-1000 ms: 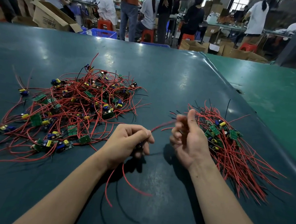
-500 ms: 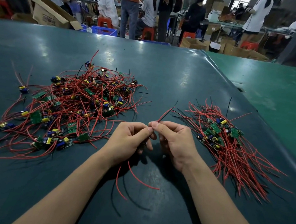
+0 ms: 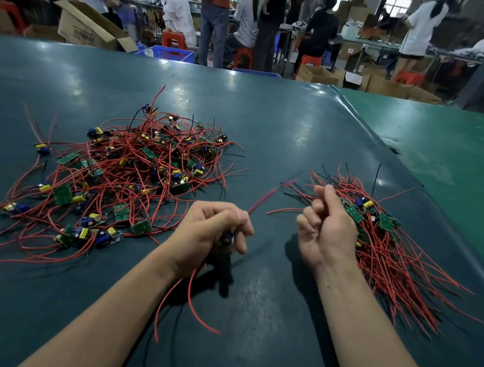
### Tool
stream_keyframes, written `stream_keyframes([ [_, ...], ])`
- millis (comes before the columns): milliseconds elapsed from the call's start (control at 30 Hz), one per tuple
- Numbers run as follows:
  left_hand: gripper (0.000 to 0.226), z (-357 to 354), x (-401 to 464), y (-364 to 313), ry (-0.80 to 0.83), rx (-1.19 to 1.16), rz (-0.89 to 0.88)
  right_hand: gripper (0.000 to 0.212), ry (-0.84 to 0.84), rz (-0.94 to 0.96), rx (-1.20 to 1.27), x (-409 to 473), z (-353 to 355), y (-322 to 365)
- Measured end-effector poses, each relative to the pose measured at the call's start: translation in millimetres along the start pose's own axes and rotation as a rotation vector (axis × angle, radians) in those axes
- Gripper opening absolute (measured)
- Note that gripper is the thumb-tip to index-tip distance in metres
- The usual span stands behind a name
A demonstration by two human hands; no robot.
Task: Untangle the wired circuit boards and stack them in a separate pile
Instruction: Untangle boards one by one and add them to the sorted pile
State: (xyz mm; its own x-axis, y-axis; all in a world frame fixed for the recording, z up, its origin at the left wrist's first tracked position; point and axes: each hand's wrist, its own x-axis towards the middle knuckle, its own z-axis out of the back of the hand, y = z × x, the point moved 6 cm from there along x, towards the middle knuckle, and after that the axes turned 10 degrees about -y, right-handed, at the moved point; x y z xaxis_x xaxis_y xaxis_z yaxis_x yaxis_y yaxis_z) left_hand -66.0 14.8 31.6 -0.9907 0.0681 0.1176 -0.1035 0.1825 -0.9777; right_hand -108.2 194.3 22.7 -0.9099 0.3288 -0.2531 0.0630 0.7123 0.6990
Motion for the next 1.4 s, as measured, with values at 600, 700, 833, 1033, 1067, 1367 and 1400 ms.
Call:
stream_keyframes([
  [600,0.029,14.3,12.4,7.0,-0.339,-0.268,-0.045,0.011,0.407,0.141,-0.442,-42.8,-31.2,-32.4],
  [700,0.041,4.5,8.8,10.7,-0.226,-0.14,0.017,0.012,0.375,0.079,-0.448,-40.5,-28.9,-32.9],
  [833,0.036,4.5,7.0,11.3,-0.199,-0.106,0.014,0.01,0.361,0.016,-0.444,-41.0,-29.7,-36.5],
  [1033,0.034,9.3,9.5,5.4,-0.254,-0.031,-0.102,0.012,0.207,-0.075,-0.436,-34.5,-21.0,-41.3],
  [1067,0.038,10.2,10.4,6.6,-0.268,-0.046,-0.089,0.011,0.199,-0.078,-0.418,-33.8,-20.2,-41.0],
  [1367,0.034,6.4,13.2,7.7,-0.172,-0.211,-0.048,0.022,0.162,-0.275,-0.135,-31.6,-18.4,-44.7],
  [1400,0.036,5.9,13.0,7.1,-0.177,-0.211,-0.053,0.023,0.157,-0.277,-0.145,-31.7,-18.0,-45.2],
])
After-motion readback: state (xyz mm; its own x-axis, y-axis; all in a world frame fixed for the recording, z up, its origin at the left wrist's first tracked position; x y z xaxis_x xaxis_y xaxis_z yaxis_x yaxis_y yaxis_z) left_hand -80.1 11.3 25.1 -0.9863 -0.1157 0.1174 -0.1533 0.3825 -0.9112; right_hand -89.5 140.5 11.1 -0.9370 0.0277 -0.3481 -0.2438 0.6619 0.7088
